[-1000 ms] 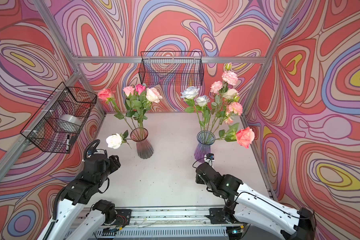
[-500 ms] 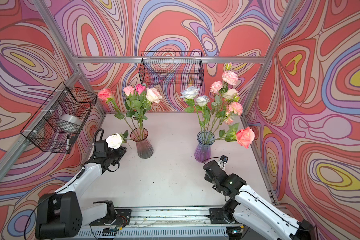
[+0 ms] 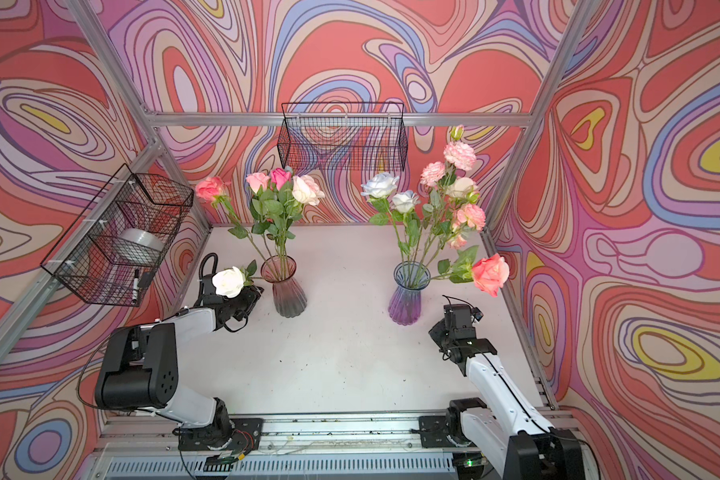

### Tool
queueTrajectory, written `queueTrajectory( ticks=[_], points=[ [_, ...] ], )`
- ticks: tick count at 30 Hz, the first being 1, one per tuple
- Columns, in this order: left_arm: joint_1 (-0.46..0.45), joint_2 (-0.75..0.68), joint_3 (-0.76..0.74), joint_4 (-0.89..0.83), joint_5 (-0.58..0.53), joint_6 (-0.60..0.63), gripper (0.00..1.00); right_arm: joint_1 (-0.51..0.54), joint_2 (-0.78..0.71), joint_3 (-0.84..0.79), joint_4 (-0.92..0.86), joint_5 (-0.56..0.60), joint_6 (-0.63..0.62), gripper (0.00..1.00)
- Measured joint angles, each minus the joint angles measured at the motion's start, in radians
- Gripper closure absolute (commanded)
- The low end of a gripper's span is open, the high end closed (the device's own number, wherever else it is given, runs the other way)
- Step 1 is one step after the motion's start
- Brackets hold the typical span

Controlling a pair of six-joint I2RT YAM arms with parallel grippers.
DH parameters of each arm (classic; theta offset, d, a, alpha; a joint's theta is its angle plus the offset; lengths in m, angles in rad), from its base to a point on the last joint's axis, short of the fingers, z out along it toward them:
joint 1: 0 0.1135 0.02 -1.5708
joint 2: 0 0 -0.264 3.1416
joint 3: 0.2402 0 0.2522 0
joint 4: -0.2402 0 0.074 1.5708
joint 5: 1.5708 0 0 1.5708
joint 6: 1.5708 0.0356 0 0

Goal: Arrange the flowers into the vase

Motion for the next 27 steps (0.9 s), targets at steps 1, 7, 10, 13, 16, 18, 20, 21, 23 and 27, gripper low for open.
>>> queueTrajectory(
  ticks=[1,7,10,13,16,18,20,21,23,27],
  points=[
    [0.000,0.012,0.001,0.008,0.008,0.000,0.44,-0.007,0.021,0.003,0.031,-0.018,-0.006,0.70],
    [-0.005,0.087,0.035,0.056,0.069,0.002,0.44,-0.048,0.189,0.023,0.207,-0.116,-0.028,0.72],
    [-0.021,0.125,0.064,0.067,0.085,0.005,0.46,-0.050,0.243,0.033,0.274,-0.148,-0.029,0.72],
    [-0.046,0.153,0.085,0.074,0.086,0.005,0.46,-0.051,0.302,0.047,0.333,-0.175,-0.029,0.75],
    [-0.072,0.158,0.098,0.063,0.081,0.014,0.45,-0.051,0.340,0.042,0.399,-0.206,-0.017,0.75],
    [-0.091,0.158,0.108,0.064,0.074,0.023,0.45,-0.051,0.352,0.036,0.437,-0.225,-0.008,0.77],
    [-0.106,0.158,0.109,0.068,0.071,0.026,0.45,-0.051,0.361,0.032,0.465,-0.239,-0.003,0.80],
    [-0.111,0.158,0.108,0.068,0.072,0.027,0.45,-0.051,0.366,0.032,0.478,-0.244,0.000,0.80],
    [-0.117,0.158,0.107,0.071,0.071,0.026,0.45,-0.052,0.383,0.032,0.508,-0.262,0.007,0.81],
    [-0.132,0.158,0.105,0.080,0.062,0.026,0.45,-0.050,0.428,0.032,0.564,-0.292,0.028,0.81]
  ],
)
